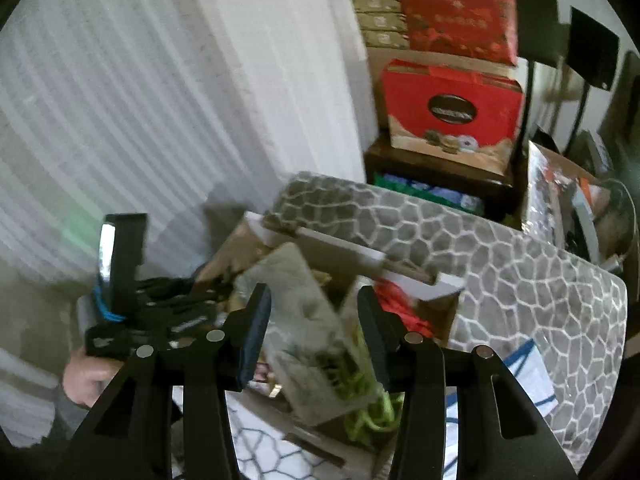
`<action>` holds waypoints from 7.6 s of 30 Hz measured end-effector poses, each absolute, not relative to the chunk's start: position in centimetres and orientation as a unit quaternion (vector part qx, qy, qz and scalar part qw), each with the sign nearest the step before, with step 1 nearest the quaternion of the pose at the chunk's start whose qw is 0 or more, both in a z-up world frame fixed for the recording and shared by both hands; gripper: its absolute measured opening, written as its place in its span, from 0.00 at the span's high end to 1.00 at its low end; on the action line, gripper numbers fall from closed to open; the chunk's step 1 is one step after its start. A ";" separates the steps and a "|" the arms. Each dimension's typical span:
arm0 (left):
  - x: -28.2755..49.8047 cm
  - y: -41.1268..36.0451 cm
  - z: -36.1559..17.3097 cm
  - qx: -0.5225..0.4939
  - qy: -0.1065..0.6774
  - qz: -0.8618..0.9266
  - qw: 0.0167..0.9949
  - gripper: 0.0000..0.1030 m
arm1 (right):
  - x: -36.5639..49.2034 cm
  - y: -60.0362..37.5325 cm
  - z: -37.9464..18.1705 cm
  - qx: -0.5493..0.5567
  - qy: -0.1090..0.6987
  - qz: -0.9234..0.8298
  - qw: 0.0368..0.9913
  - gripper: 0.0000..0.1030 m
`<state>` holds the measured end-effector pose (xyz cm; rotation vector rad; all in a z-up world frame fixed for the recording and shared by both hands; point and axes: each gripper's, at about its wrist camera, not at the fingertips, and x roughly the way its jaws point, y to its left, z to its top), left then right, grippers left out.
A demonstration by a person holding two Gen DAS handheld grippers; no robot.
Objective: Organize objects
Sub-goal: 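Lower the clear case into the tray and open the right tool, then close the right tool on the blue-and-white mask packet on the table, then lift the mask packet with the right tool and carry it into the tray, then press the mask packet down into the tray with the right tool while the left tool opens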
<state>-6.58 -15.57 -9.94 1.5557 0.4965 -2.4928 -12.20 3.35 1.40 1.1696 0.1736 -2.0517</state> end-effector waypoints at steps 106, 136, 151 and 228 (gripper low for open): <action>-6.6 -13.4 -9.9 0.520 0.147 -0.839 0.068 0.71 | -9.1 -1.6 2.1 0.402 0.106 -0.808 0.418 0.98; -6.0 -14.2 -9.8 0.514 0.178 -0.837 0.051 0.71 | -14.2 7.9 1.4 0.449 0.038 -0.832 0.324 0.57; -6.1 -14.5 -8.9 0.503 0.181 -0.843 0.059 0.70 | -11.9 9.6 -2.5 0.492 0.016 -0.800 0.342 0.63; -5.2 -14.9 -8.9 0.504 0.173 -0.843 0.078 0.35 | -14.3 13.3 -3.5 0.484 -0.022 -0.824 0.293 0.41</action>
